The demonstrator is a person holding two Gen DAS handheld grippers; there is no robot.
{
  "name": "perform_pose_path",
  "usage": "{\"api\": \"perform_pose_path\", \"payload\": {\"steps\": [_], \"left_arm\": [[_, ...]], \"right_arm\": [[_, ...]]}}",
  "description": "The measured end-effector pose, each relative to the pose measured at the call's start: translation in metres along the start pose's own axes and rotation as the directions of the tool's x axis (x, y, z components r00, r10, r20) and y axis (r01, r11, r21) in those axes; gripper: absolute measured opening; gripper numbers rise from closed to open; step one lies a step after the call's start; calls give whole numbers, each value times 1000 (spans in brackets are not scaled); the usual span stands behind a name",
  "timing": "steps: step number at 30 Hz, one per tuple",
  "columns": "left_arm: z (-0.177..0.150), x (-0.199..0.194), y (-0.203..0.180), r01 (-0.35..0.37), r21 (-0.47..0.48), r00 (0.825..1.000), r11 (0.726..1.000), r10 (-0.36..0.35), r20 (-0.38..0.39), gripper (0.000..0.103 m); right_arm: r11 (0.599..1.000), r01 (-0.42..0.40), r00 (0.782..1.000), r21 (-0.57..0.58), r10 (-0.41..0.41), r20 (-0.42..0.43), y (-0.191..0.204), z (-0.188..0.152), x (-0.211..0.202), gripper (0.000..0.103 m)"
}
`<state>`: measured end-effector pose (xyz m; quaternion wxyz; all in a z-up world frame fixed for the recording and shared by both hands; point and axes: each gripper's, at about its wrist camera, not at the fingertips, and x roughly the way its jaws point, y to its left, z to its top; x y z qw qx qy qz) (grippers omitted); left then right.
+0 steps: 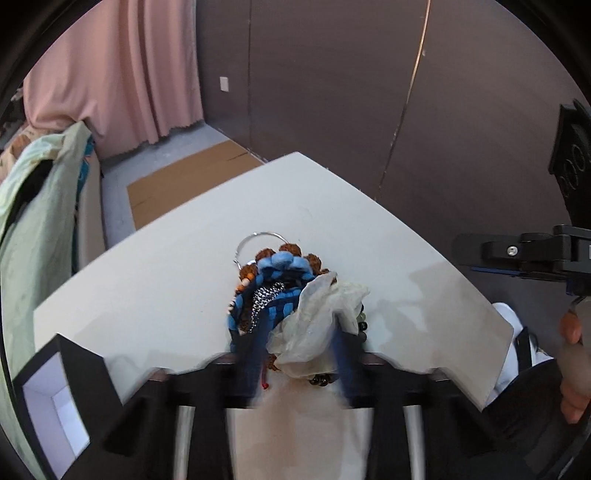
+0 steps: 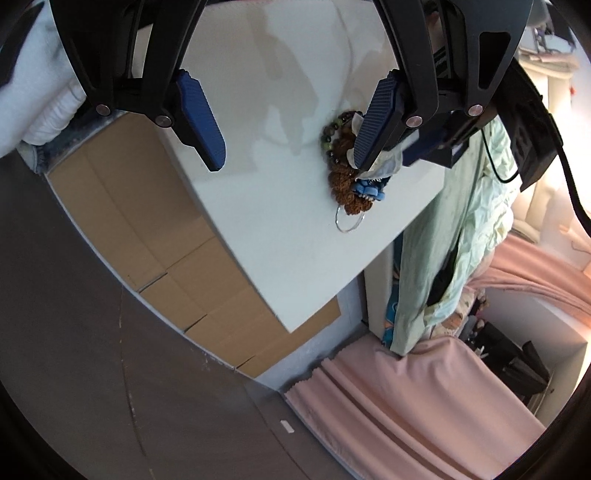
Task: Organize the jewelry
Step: 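Grasp the white cloth pouch from the pile with the left gripper, then lay the white cloth in the box with left gripper while right grasps dark bracelet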
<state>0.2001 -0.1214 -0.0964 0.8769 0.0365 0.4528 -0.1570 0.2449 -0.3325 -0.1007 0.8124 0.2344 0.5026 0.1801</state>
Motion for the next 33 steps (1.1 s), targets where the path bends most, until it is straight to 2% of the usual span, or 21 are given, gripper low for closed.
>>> {"api": "perform_pose_path", "payload": {"steps": [1, 3, 8, 10, 15, 29, 32, 33], "left_arm": [[-1, 0, 0, 7, 1, 1000, 1000, -7, 8, 4], [-2, -5, 2, 25, -9, 999, 1000, -24, 27, 1], [4, -30, 6, 52, -31, 993, 998, -48, 107, 1], [5, -43, 11, 60, -48, 989, 997, -53, 140, 0], [7, -71, 26, 64, -96, 979, 993, -44, 200, 0], [7, -105, 48, 78, -147, 962, 986, -36, 269, 0], [7, -108, 50, 83, -150, 961, 985, -40, 274, 0], [8, -108, 51, 86, -152, 961, 985, -41, 274, 0]], "right_arm": [[1000, -1, 1000, 3, 1, -7, 1, 0, 4, 74], [1000, -5, 1000, 8, 5, -23, 3, 0, 10, 73], [1000, 1, 998, -26, -3, -57, 12, -2, 25, 70], [1000, -13, 997, -28, 11, -75, 13, -3, 31, 60], [999, -7, 996, -46, 3, -88, 18, -4, 39, 49], [993, 4, 991, -119, -20, -133, 34, -4, 64, 46], [992, -1, 989, -126, -17, -144, 36, -4, 69, 40], [993, -33, 987, -114, 14, -162, 35, -4, 72, 28]]}}
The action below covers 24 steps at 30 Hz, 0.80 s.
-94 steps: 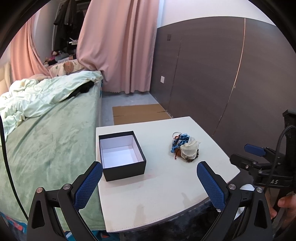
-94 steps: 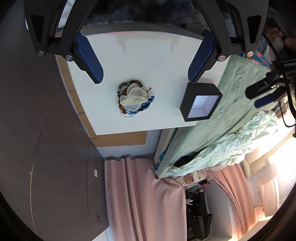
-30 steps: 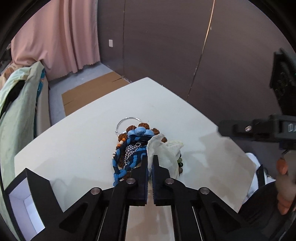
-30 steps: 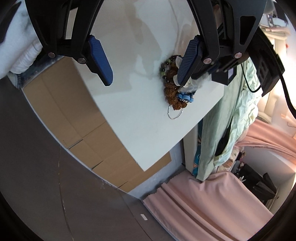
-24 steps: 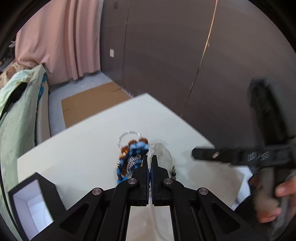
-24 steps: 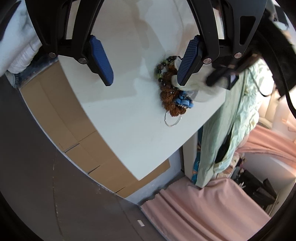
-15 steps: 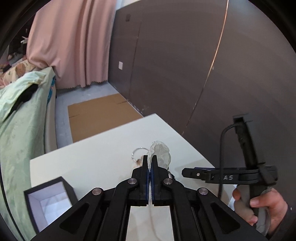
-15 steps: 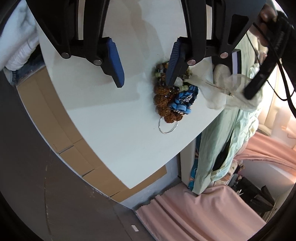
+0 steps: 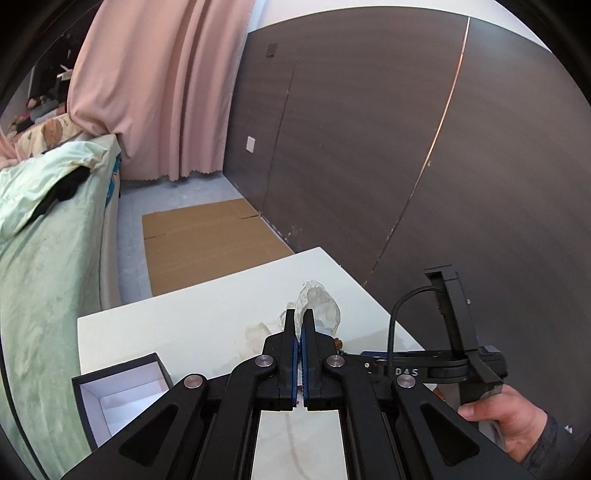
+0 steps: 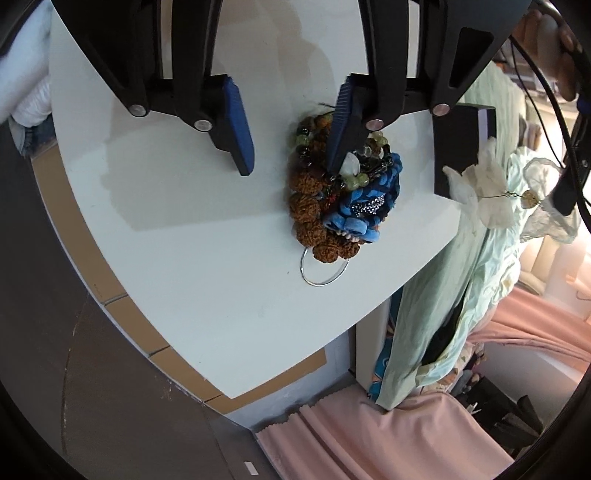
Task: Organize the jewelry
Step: 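Lay the white cloth in the box with left gripper while right grasps dark bracelet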
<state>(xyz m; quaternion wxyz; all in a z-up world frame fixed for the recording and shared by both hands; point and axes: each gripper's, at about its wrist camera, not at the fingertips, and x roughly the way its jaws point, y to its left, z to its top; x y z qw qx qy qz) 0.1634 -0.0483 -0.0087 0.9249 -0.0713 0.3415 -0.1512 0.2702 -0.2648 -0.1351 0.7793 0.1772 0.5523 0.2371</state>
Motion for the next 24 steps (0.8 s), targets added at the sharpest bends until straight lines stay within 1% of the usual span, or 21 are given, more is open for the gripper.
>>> {"api": "perform_pose_path", "payload": {"steps": [1, 2, 3, 4, 6, 9, 15, 18, 21, 24], "left_arm": [[0, 0, 1, 4, -6, 1000, 1000, -4, -2, 1], [0, -1, 2, 7, -13, 1000, 1000, -8, -5, 0], [0, -2, 3, 8, -16, 1000, 1000, -9, -7, 0], [-1, -3, 3, 7, -17, 1000, 1000, -8, -7, 0], [-1, -7, 4, 4, -17, 1000, 1000, -5, -4, 1], [0, -16, 7, 2, -26, 1000, 1000, -2, 6, 1], [-4, -33, 13, -20, -38, 999, 999, 21, 27, 1], [-4, -45, 18, -43, -43, 998, 998, 45, 45, 1], [-6, -61, 27, -65, -68, 996, 996, 69, 64, 1], [-11, -73, 36, -86, -93, 993, 992, 93, 79, 1]], "right_arm": [[999, -38, 999, 16, 39, -7, -2, -1, 1, 17], [997, -68, 998, 35, 68, -16, -4, -1, 2, 15], [996, -79, 997, 44, 80, -19, -5, -2, 2, 14], [995, -86, 996, 54, 87, -19, -7, -3, 1, 11], [995, -83, 996, 59, 85, -25, -5, -6, 0, 10], [996, -87, 996, 31, 88, -14, 4, -13, -10, 10], [993, -113, 992, -46, 116, 53, 23, -18, -38, 10], [989, -122, 988, -86, 129, 82, 41, -19, -50, 10], [981, -134, 983, -144, 150, 107, 63, -17, -61, 10], [968, -158, 974, -193, 185, 129, 84, -15, -71, 10]]}}
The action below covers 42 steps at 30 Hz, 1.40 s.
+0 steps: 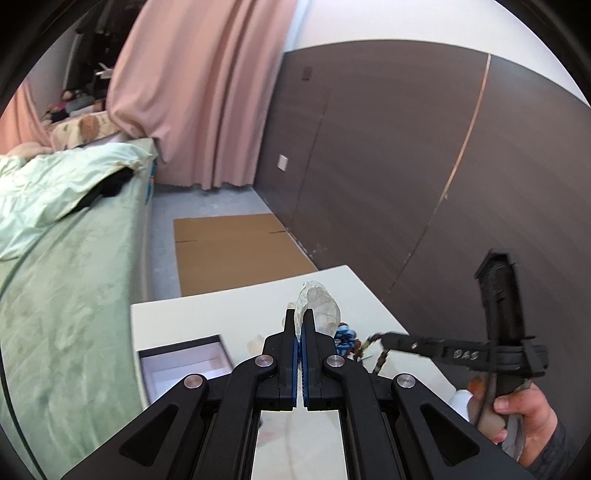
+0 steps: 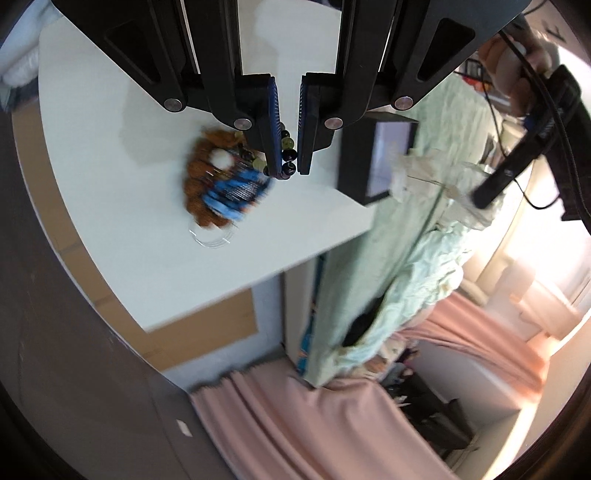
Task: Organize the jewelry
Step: 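Lay the white cloth in the box with left gripper while right grasps dark bracelet, then lower the dark bead bracelet onto the cloth in the box, open right gripper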
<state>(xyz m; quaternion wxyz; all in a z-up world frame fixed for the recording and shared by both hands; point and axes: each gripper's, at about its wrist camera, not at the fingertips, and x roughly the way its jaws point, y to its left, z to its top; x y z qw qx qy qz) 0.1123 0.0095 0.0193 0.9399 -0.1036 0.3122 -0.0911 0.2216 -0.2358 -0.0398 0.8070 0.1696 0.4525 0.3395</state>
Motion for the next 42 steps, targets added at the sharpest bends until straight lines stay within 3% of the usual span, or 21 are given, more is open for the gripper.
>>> {"api": "perform_pose_path", "payload": {"steps": [8, 12, 14, 15, 16, 18, 19, 24, 32, 35, 38, 42], "left_arm": [[-8, -7, 39, -62, -111, 998, 992, 61, -15, 1], [-17, 1, 51, -108, -153, 993, 982, 98, -68, 1], [-21, 8, 60, -113, -182, 990, 977, 95, -106, 8], [-23, 10, 65, -104, -198, 989, 975, 81, -121, 23], [-25, 11, 68, -101, -212, 989, 972, 75, -127, 48], [-27, 5, 73, -104, -229, 991, 968, 80, -108, 78], [-27, -3, 73, -105, -225, 993, 969, 89, -80, 84], [-24, -29, 81, -134, -209, 991, 969, 131, -30, 84], [-24, -46, 110, -159, -286, 987, 945, 161, -16, 84], [-23, -48, 112, -154, -300, 987, 941, 159, -10, 84], [-25, -46, 110, -160, -294, 986, 942, 166, -4, 84], [-27, -40, 104, -146, -274, 989, 951, 147, -20, 88]], "right_arm": [[997, -41, 999, -64, 42, 13, 44, 10, 1, 10], [994, -63, 998, -94, 63, -5, 66, 13, 10, 10], [991, -79, 997, -104, 78, -10, 74, 15, 15, 10], [990, -88, 996, -108, 87, -14, 78, 16, 18, 10], [989, -92, 996, -116, 90, -22, 83, 18, 22, 10], [986, -103, 994, -130, 100, -31, 90, 18, 29, 10], [984, -116, 993, -134, 113, -34, 94, 17, 33, 10], [977, -167, 985, -133, 159, -73, 106, 5, 56, 10], [966, -222, 969, -131, 203, -143, 127, -9, 91, 10], [978, -173, 974, -118, 152, -168, 122, -13, 112, 10], [995, -71, 975, -75, 53, -217, 103, -15, 123, 26], [998, -43, 984, -40, 36, -173, 85, -8, 99, 50]]}}
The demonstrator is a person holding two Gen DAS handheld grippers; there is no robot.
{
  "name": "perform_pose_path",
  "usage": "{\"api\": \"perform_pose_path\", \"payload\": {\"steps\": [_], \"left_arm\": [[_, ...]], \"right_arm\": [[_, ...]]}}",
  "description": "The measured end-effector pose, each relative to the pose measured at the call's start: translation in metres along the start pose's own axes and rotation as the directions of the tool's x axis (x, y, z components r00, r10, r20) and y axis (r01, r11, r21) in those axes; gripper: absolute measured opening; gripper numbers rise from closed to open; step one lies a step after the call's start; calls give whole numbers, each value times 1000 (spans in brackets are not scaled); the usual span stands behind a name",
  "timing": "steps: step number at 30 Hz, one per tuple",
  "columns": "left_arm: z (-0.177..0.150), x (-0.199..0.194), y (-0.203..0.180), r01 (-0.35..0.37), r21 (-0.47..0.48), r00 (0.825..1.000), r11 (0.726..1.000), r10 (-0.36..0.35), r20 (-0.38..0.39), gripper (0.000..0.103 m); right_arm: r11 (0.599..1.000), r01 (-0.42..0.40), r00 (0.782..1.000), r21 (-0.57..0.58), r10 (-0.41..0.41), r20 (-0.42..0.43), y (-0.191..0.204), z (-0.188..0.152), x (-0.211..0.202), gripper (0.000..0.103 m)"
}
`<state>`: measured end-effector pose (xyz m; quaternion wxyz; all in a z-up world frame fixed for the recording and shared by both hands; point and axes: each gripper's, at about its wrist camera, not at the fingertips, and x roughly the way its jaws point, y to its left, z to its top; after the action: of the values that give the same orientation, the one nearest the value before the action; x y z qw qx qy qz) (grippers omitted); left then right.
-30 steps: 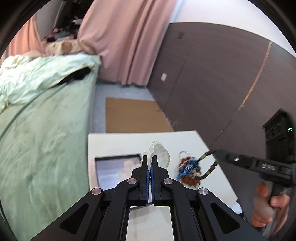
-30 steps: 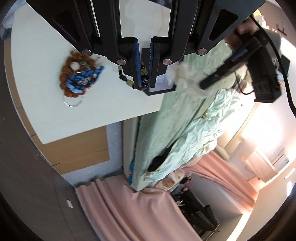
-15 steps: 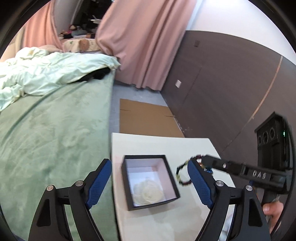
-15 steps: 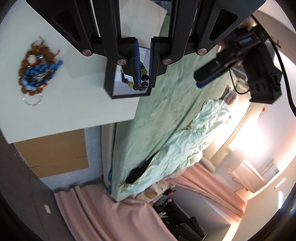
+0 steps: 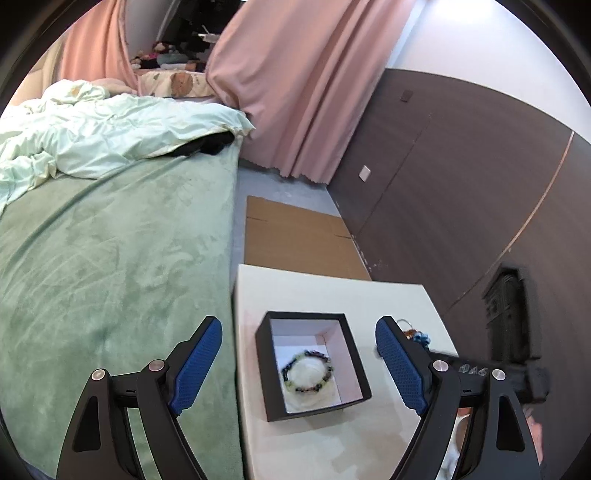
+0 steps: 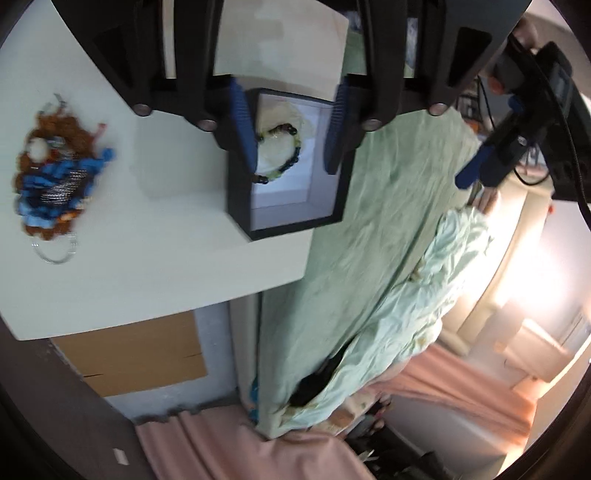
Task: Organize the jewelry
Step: 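Lower the dark bead bracelet onto the cloth in the box, open right gripper, then grasp the blue braided bracelet from the pile with the left gripper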
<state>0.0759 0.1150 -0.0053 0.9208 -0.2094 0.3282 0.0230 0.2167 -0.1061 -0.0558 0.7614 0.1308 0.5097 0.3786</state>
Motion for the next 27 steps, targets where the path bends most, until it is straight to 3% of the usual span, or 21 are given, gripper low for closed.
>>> {"api": "perform_pose_path", "payload": {"steps": [3, 6, 10, 20, 23, 27], "left_arm": [[-1, 1, -8, 33, 13, 999, 999, -33, -4, 97], [-3, 4, -22, 49, 38, 999, 998, -49, -4, 98], [-8, 10, -44, 63, 87, 998, 994, -61, -18, 98], [-18, 28, -89, 104, 155, 994, 982, -100, -35, 98], [-21, 37, -102, 134, 178, 990, 975, -126, -55, 97], [-25, 52, -120, 150, 208, 987, 967, -134, -90, 85]], "right_arm": [[1000, 6, 998, -3, -6, 56, -7, -2, -32, 61], [1000, 30, 994, 10, -31, 104, -17, -3, -64, 65], [996, 78, 983, 41, -84, 165, -34, -3, -101, 80], [967, 171, 964, 190, -204, 168, -89, -15, -138, 82], [954, 147, 968, 260, -193, 161, -107, -24, -143, 82], [934, 84, 975, 348, -148, 163, -129, -36, -144, 81]]}}
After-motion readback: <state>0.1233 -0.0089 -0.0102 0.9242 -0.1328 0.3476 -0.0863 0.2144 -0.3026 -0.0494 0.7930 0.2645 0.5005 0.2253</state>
